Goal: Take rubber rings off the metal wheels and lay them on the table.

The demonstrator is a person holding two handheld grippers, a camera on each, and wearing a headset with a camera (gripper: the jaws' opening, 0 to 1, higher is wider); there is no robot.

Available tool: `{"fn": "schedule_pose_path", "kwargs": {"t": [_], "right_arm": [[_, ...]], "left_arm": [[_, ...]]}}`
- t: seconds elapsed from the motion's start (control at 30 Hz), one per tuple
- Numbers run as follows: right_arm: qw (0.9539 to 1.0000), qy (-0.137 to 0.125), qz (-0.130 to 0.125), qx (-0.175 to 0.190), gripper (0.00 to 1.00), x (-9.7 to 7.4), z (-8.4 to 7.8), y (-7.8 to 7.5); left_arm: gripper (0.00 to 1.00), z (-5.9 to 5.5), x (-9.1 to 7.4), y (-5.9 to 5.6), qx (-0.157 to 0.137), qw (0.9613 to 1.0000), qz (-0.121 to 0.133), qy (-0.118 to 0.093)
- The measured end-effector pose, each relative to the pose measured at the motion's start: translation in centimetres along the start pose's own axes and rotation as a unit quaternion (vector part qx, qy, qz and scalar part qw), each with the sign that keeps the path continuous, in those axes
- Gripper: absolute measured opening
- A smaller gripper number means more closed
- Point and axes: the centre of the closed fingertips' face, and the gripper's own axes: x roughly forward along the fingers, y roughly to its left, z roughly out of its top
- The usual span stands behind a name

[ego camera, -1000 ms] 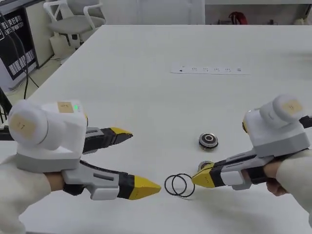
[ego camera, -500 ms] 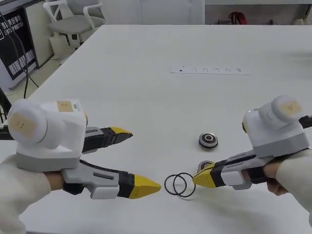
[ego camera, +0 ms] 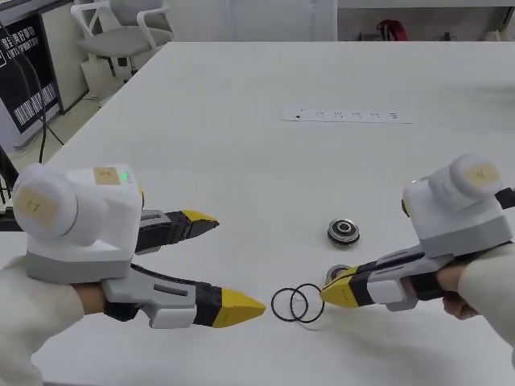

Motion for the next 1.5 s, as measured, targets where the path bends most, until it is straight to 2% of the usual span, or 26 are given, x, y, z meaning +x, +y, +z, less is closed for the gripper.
{"fn": "schedule_pose_path", "kwargs": {"t": [0.1, 0.43, 0.6, 0.87, 1.5], "right_arm": [[1.0, -0.001, -0.004, -0.001, 0.01, -0.1, 0.1, -0.1], [0.9996, 0.022, -0.007, -0.016, 0.04, 0.0, -0.6, -0.1], [0.9985, 0.043, -0.017, -0.03, 0.05, -0.2, -1.2, -0.4], [0.9986, 0.039, -0.021, -0.027, 0.05, -0.8, -1.0, -0.9], [0.9982, -0.03, -0.051, -0.005, 0.05, -3.1, 1.6, -2.4]], "left_arm": [[0.79, 0.0, 0.0, 0.0, 0.0, 1.0, 0.0, 0.0], [0.79, -0.1, 0.0, 0.0, 0.0, 1.0, -0.001, 0.002], [0.79, -0.1, 0.0, 0.0, 0.001, 1.0, 0.0, 0.002], [0.79, -0.1, 0.0, 0.0, 0.0, 1.0, 0.0, 0.002], [0.79, 0.0, 0.0, 0.1, 0.0, 1.0, 0.001, 0.001]]}}
